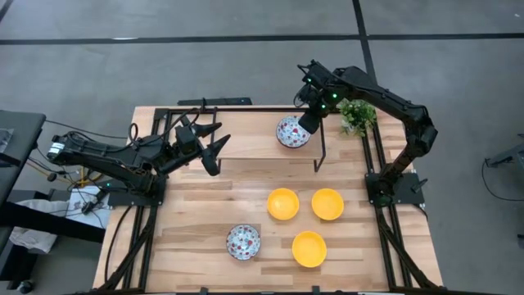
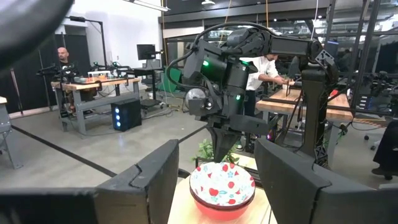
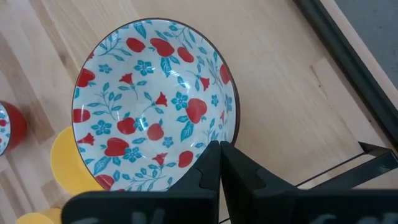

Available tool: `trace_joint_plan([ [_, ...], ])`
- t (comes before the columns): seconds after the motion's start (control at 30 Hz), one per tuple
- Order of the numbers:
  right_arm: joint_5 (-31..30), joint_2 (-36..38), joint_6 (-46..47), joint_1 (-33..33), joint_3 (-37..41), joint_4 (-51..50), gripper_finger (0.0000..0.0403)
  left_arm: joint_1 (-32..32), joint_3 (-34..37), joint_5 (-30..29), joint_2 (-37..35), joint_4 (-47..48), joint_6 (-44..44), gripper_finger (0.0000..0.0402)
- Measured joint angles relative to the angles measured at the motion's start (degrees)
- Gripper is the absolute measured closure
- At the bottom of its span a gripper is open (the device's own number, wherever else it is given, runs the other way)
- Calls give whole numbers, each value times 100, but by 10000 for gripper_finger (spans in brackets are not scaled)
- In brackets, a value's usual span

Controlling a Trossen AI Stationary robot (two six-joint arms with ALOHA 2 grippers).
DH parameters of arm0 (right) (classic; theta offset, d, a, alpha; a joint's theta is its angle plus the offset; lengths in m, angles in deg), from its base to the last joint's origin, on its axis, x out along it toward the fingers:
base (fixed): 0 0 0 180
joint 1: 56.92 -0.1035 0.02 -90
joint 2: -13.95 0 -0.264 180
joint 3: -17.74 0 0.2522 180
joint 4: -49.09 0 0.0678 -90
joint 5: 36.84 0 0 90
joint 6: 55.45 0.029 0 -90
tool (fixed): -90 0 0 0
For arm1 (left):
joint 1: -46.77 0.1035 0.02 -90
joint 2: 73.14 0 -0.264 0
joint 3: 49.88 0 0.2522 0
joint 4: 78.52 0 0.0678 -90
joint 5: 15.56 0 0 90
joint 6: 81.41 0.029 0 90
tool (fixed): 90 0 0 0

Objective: Pick & Place Mini bowls
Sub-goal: Stack the red patterned bowl on the red patterned bowl on the shelf

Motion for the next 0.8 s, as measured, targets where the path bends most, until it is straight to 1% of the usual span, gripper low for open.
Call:
trace_joint_plan([
  [0.8,-22,-50,104,-57,4,-126,403,-156,0,2,0,0,0,192],
])
